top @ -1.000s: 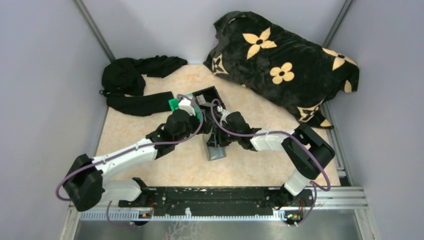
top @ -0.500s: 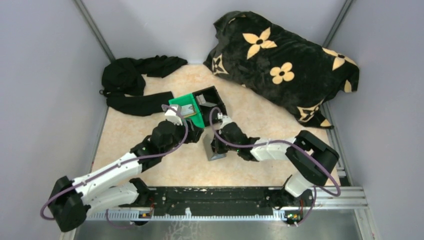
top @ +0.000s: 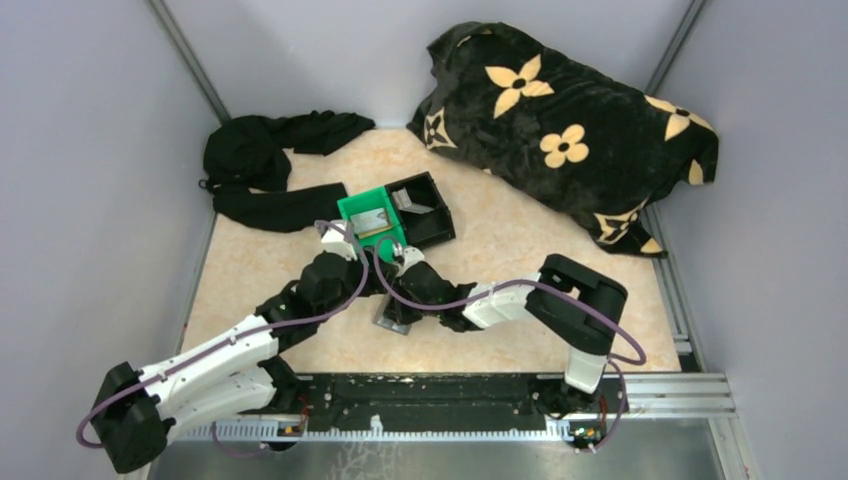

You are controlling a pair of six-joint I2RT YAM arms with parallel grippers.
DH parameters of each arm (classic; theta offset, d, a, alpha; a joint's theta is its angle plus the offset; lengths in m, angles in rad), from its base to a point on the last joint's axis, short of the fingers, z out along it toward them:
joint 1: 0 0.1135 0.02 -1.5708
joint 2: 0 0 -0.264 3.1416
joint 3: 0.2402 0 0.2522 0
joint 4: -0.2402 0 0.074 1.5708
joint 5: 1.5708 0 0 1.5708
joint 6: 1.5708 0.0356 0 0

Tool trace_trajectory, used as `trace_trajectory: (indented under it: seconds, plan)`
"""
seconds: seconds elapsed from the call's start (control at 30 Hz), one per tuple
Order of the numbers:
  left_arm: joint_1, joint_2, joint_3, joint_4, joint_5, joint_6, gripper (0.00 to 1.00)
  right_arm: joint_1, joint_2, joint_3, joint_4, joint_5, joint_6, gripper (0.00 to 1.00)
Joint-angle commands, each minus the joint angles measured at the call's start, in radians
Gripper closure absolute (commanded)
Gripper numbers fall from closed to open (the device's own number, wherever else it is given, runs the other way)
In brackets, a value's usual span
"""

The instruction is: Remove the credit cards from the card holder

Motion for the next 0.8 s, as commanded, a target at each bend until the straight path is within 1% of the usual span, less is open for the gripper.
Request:
trace_trajectory:
  seconds: [0.0,0.1,0.17,0.2,0.23,0.3,0.33,0.37,0.4,0.47,0.53,0.57,0.63,0.7,0.77]
  plan:
    - [-0.007,-0.031,-0.042,0.005,-0.033,-0.051,0.23,0.014,0.081,0.029,0.062,-0.053,-0.027,1.0]
    - [-0.007,-0.057,-0.051,-0.032,-0.067,-0.066,0.23,0.011,0.115,0.057,0.074,-0.073,-0.043,1.0]
    - [-0.008,-0.073,-0.046,-0.076,-0.08,-0.078,0.23,0.006,0.11,0.053,0.1,-0.09,-0.036,1.0]
    - [-0.007,-0.083,-0.044,-0.099,-0.085,-0.083,0.23,0.003,0.098,0.044,0.11,-0.09,-0.027,0.95]
    - [-0.007,-0.091,-0.042,-0.119,-0.092,-0.091,0.23,-0.001,0.082,0.031,0.121,-0.085,-0.017,0.83]
    - [-0.007,-0.103,-0.038,-0.145,-0.108,-0.094,0.22,-0.009,0.04,-0.014,0.134,-0.076,-0.01,0.68]
    - [-0.007,-0.105,-0.036,-0.151,-0.118,-0.092,0.23,-0.014,0.016,-0.033,0.134,-0.074,-0.009,0.63]
    - [-0.007,-0.102,-0.031,-0.152,-0.133,-0.088,0.23,-0.02,-0.006,-0.057,0.131,-0.073,-0.012,0.61]
    - [-0.007,-0.093,-0.026,-0.15,-0.15,-0.08,0.23,-0.025,-0.029,-0.069,0.123,-0.073,-0.014,0.6]
    - [-0.008,-0.068,0.001,-0.153,-0.174,-0.068,0.22,-0.037,-0.058,-0.079,0.112,-0.077,-0.031,0.61]
    - [-0.008,-0.03,0.035,-0.154,-0.182,-0.051,0.23,-0.051,-0.055,-0.073,0.101,-0.078,-0.045,0.7]
    - [-0.007,-0.012,0.049,-0.148,-0.181,-0.043,0.23,-0.059,-0.045,-0.068,0.107,-0.083,-0.049,0.78]
    - [-0.007,0.018,0.07,-0.125,-0.177,-0.018,0.23,-0.074,-0.026,-0.068,0.151,-0.095,-0.05,1.0]
    - [-0.008,0.036,0.084,-0.109,-0.175,-0.003,0.23,-0.09,-0.016,-0.065,0.187,-0.109,-0.05,1.0]
    - [-0.008,0.042,0.083,-0.099,-0.18,-0.006,0.23,-0.109,0.002,-0.049,0.183,-0.121,-0.049,1.0]
